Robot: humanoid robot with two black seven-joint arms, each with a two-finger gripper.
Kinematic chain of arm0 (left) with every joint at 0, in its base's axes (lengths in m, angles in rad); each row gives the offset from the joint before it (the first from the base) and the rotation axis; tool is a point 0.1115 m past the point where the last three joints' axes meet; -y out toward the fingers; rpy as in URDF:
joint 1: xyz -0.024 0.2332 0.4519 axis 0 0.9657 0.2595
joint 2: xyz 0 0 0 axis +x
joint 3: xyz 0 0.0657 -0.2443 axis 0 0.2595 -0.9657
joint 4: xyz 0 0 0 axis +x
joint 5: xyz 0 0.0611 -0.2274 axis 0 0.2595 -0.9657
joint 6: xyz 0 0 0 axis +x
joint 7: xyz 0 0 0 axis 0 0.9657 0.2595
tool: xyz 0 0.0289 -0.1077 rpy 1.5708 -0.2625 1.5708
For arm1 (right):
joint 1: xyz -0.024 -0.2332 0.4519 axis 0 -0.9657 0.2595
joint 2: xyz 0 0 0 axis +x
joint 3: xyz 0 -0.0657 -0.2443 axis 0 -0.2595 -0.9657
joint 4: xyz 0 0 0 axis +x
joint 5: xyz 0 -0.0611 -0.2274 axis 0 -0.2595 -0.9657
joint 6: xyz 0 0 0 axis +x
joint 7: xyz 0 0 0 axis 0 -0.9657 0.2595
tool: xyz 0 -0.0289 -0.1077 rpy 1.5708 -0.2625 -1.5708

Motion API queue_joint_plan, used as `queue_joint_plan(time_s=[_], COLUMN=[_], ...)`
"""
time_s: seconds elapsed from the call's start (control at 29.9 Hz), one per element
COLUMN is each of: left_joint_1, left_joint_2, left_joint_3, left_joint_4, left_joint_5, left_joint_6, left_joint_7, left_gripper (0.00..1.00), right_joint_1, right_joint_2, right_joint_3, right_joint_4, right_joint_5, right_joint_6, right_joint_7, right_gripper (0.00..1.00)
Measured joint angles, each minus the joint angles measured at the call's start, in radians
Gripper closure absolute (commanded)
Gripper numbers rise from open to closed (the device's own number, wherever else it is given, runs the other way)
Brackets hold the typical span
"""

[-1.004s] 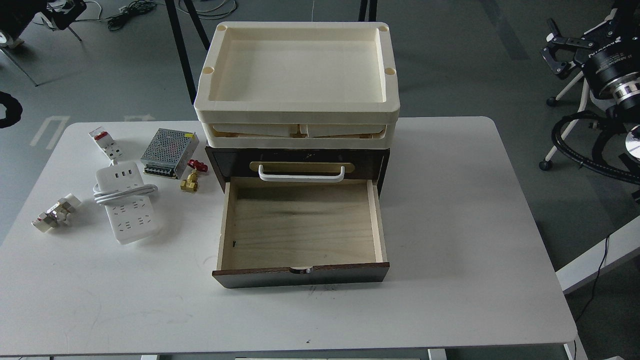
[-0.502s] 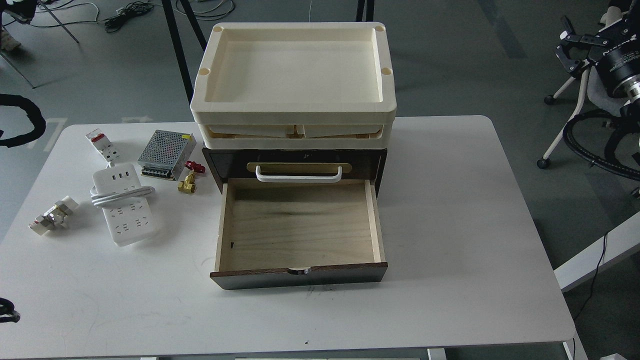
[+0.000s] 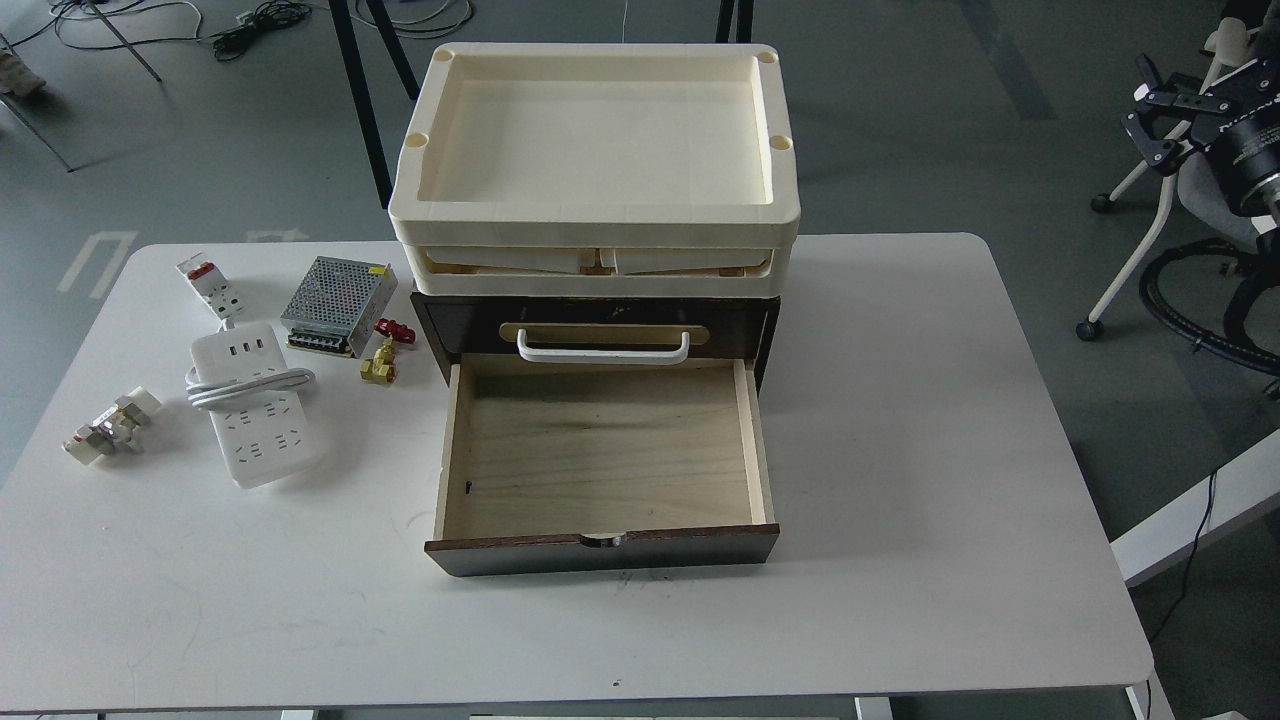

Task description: Put charging cable into cabinet

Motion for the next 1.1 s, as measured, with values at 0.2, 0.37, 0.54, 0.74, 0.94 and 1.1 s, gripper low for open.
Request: queue_joint_plan(time_s=[0.2, 0.37, 0.54, 0.74, 0.94, 1.1], left_joint_1=[0.0, 0.0, 0.0, 0.003, 0.005, 0.024], left_joint_2=[0.152, 0.269, 0.364, 0.355, 0.201, 0.038], left_joint_3=[-0.012, 0.001, 0.162, 0.476, 0.615, 0.641], left_joint_4=[-0.173, -0.352, -0.496, -0.461, -0.277, -0.084], left_joint_5=[0.339, 0.679, 1.073, 1.476, 1.578, 1.666], left_joint_6=[0.001, 0.001, 0.001, 0.15, 0.292, 0.297], left_joint_7=[0.0, 0.0, 0.0, 0.0, 0.0, 0.0], left_gripper=[0.07, 0.1, 0.08, 0.04, 0.04, 0.04], right_joint_1=[-0.032, -0.04, -0.052, -0.073, -0.081, -0.087], right_joint_2=[-0.006, -0.036, -0.059, -0.061, -0.047, -0.04], right_joint_3=[0.003, 0.006, 0.007, 0.009, 0.011, 0.011], right_joint_4=[0.001, 0.001, -0.001, -0.002, -0.001, 0.0], right_joint_5=[0.0, 0.001, 0.001, 0.001, 0.0, 0.0], right_joint_6=[0.0, 0.0, 0.0, 0.0, 0.0, 0.0], right_joint_7=[0.0, 0.0, 0.002, 0.002, 0.002, 0.002], right_gripper=[0.0, 0.0, 0.0, 0.0, 0.0, 0.0])
